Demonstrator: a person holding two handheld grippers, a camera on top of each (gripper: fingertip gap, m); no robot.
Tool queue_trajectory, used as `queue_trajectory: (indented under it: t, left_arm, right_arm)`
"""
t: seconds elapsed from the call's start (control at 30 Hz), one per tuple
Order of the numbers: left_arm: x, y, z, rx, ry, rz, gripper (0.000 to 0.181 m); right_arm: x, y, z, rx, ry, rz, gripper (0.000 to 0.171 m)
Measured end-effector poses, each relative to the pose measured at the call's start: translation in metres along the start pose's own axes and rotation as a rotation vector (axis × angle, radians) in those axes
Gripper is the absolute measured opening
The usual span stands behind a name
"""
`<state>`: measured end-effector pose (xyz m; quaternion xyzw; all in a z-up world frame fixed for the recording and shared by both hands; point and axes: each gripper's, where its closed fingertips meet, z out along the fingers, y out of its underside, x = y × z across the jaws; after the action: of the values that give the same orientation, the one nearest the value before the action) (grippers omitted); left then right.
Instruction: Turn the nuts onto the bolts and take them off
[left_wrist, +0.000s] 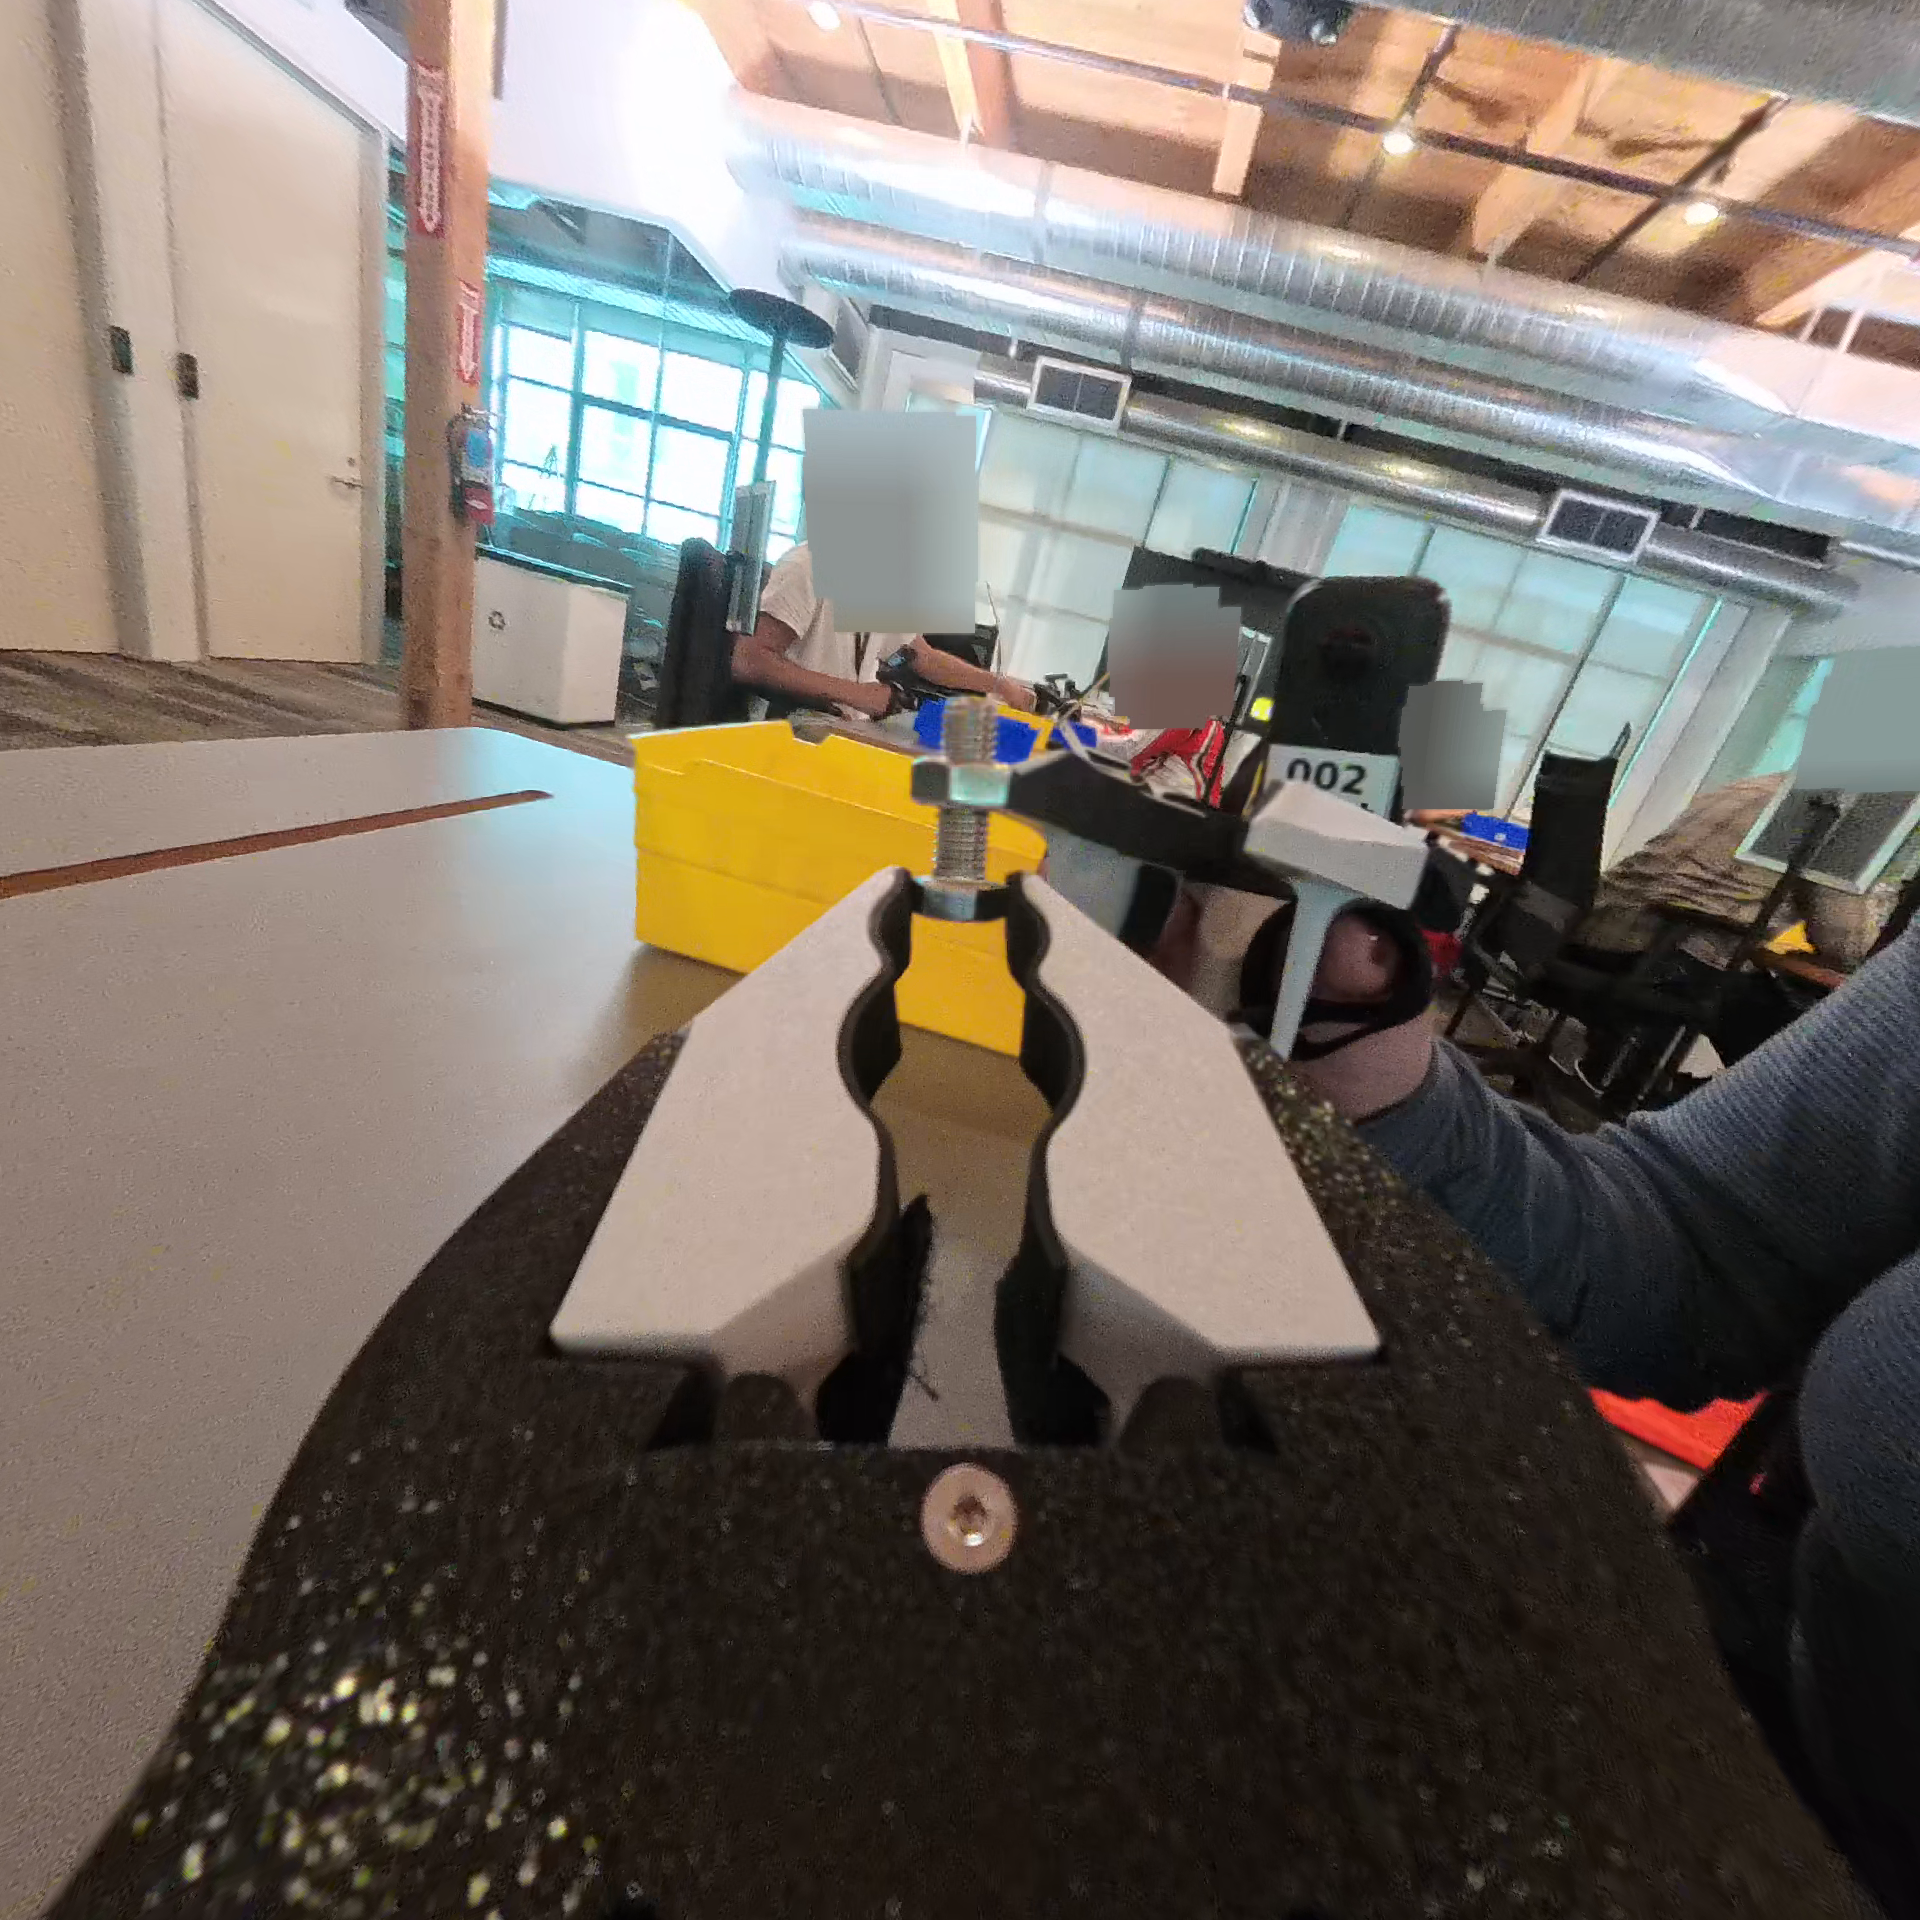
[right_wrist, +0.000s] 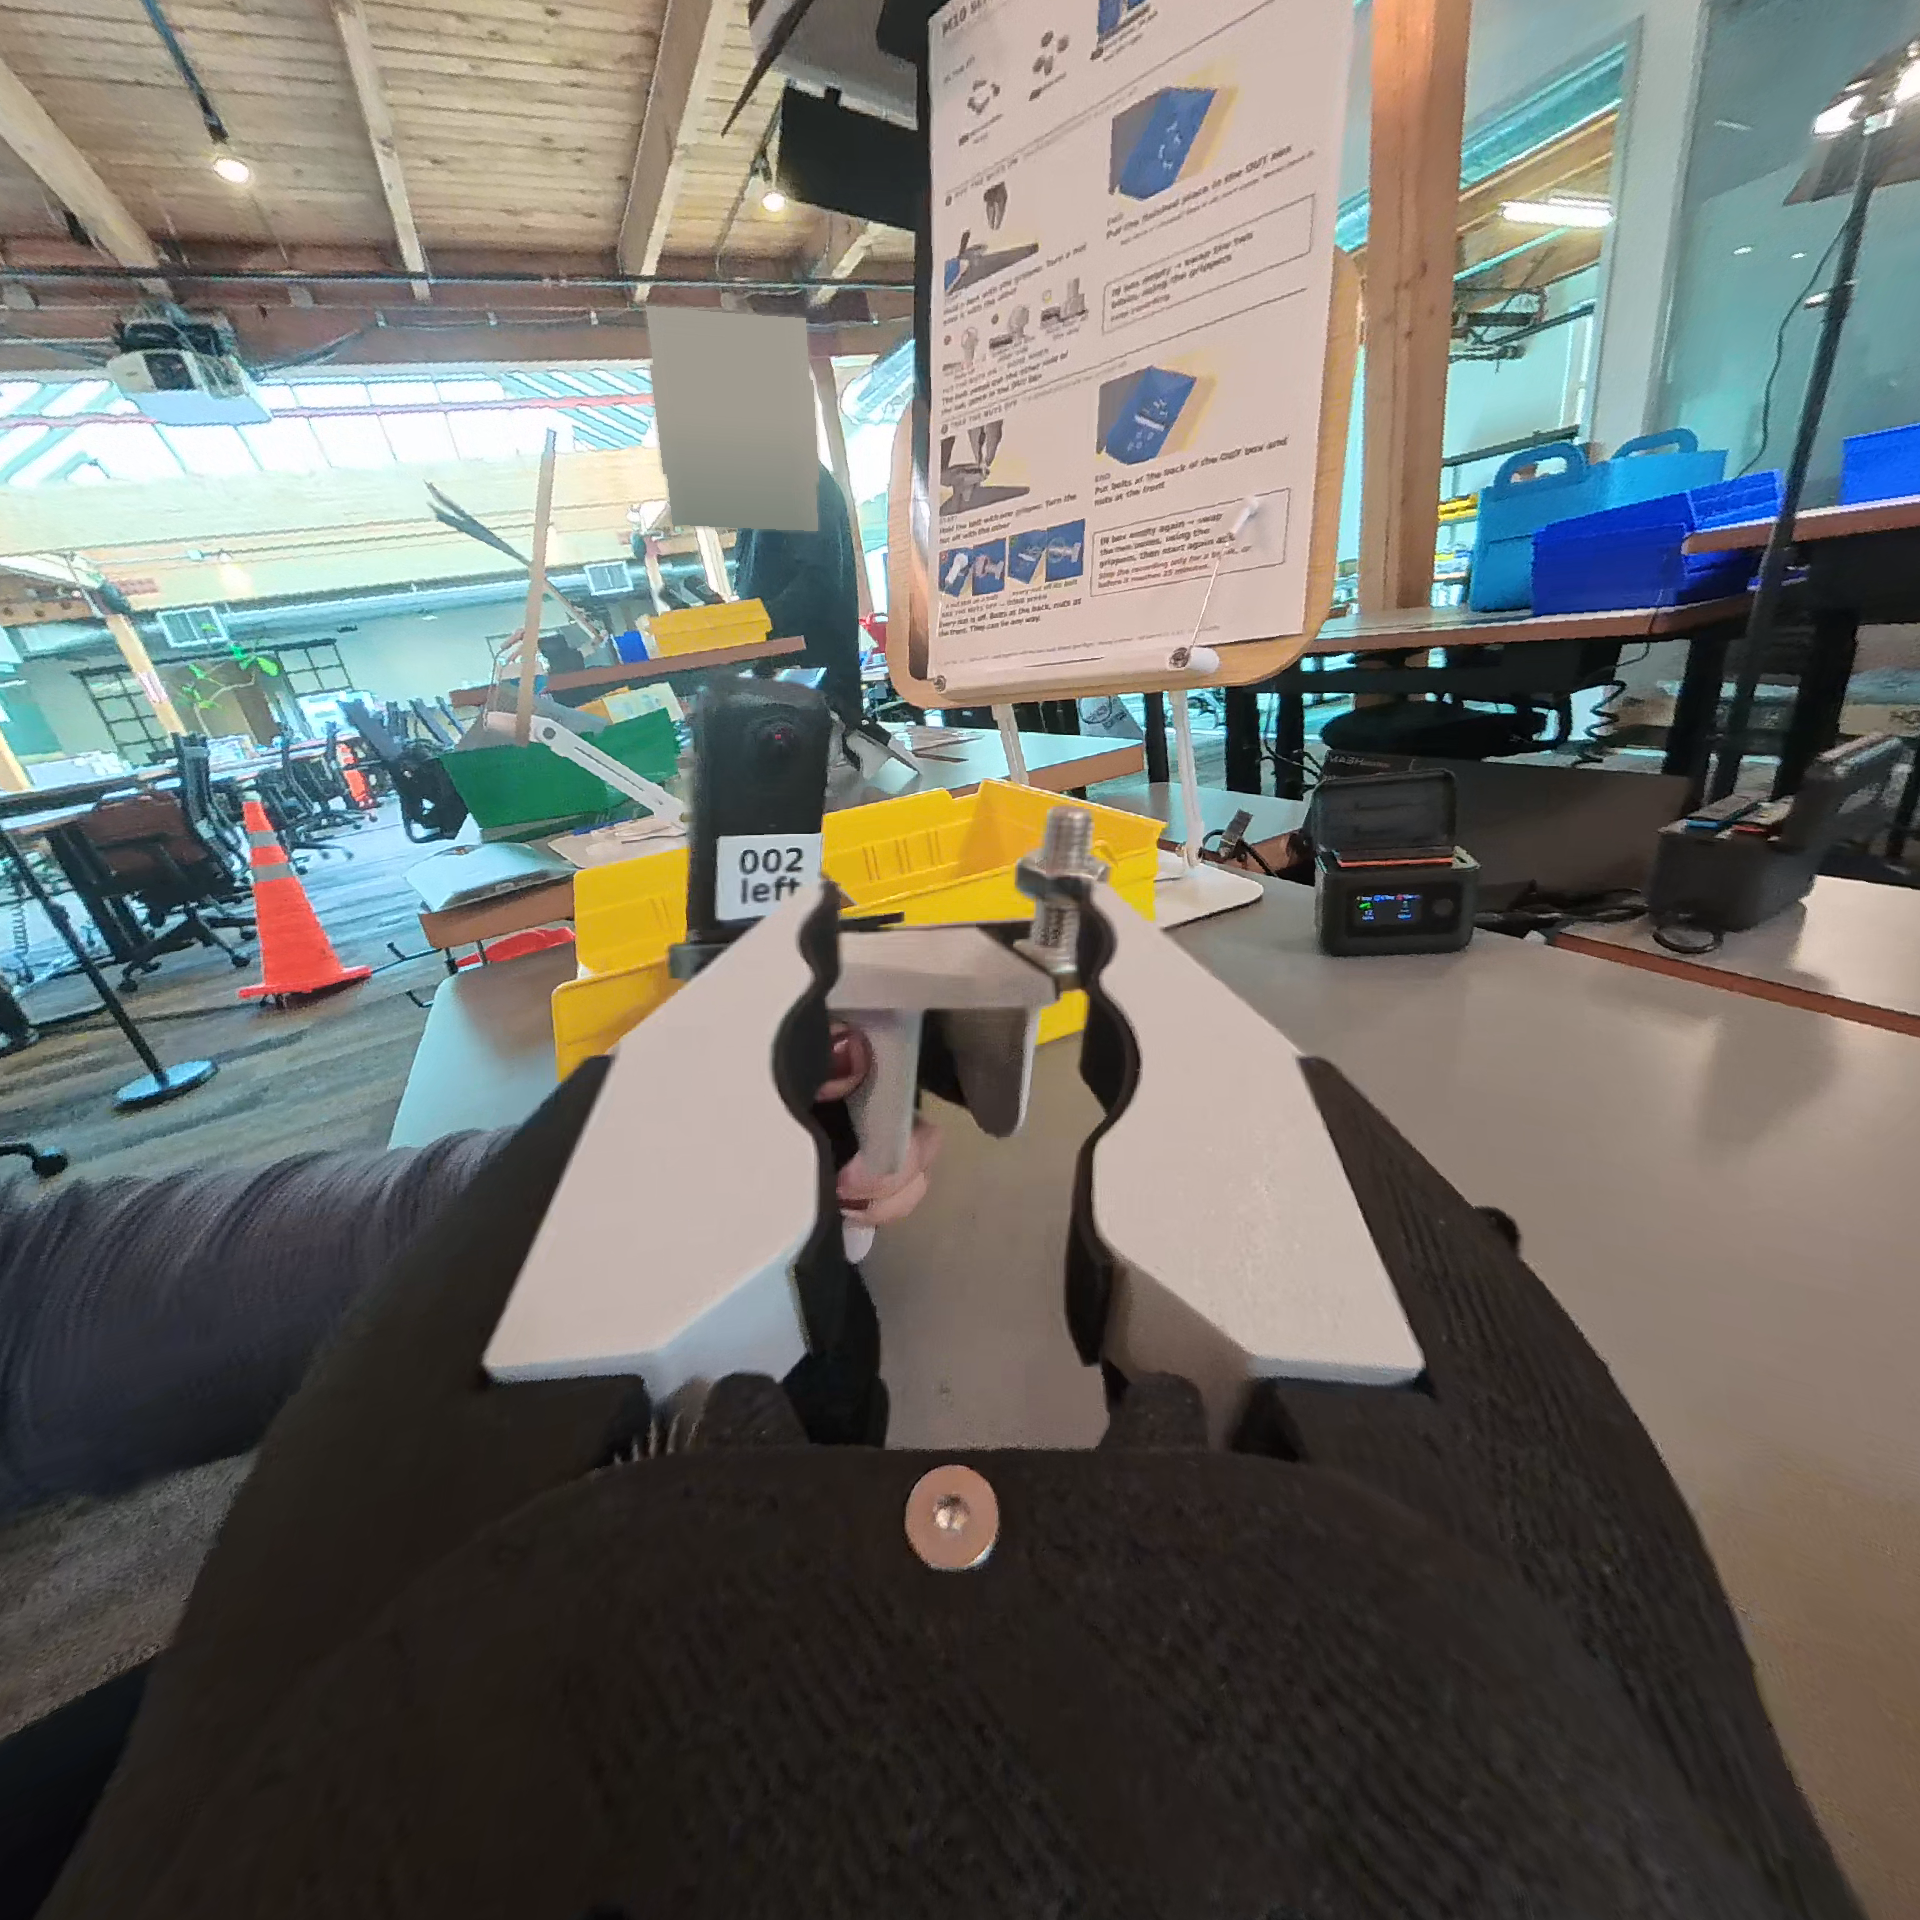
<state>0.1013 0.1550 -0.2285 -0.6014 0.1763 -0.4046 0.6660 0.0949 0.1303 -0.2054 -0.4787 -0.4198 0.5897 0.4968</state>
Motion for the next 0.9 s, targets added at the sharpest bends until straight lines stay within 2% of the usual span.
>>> queue_trajectory:
  t: [0.2, 0.3, 0.5, 0.67, 0.7, 0.73, 0.77, 0.9]
  left_arm:
    - [0.014, 0.013, 0.007, -0.082, 0.067, 0.045, 0.016]
    - [0.016, 0.020, 0.011, -0.126, 0.063, 0.096, 0.016]
    - [0.016, 0.014, 0.007, -0.099, 0.062, 0.119, 0.016]
    - [0.015, 0.015, 0.008, -0.083, 0.063, 0.107, 0.019]
    - [0.012, 0.013, 0.009, -0.077, 0.043, 0.087, 0.046]
    - [0.008, 0.013, 0.010, -0.076, 0.026, 0.065, 0.064]
    - [0.006, 0.012, 0.010, -0.071, 0.021, 0.052, 0.074]
    - [0.001, 0.010, 0.010, -0.059, -0.020, 0.077, 0.084]
  right_arm:
    - [0.007, -0.001, -0.001, 0.009, 0.057, -0.010, 0.044]
    - [0.013, -0.003, -0.004, 0.026, 0.072, 0.017, 0.035]
    - [0.015, -0.002, -0.006, 0.019, 0.073, 0.016, 0.008]
    - [0.015, 0.000, -0.007, -0.011, 0.069, 0.004, 0.007]
    - [0.016, -0.001, -0.007, -0.018, 0.076, -0.007, 0.007]
    - [0.016, -0.003, -0.009, -0.017, 0.084, -0.016, 0.007]
    - [0.015, -0.009, -0.012, -0.009, 0.090, -0.023, 0.007]
    - [0.010, -0.046, -0.037, -0.007, 0.163, -0.109, 0.007]
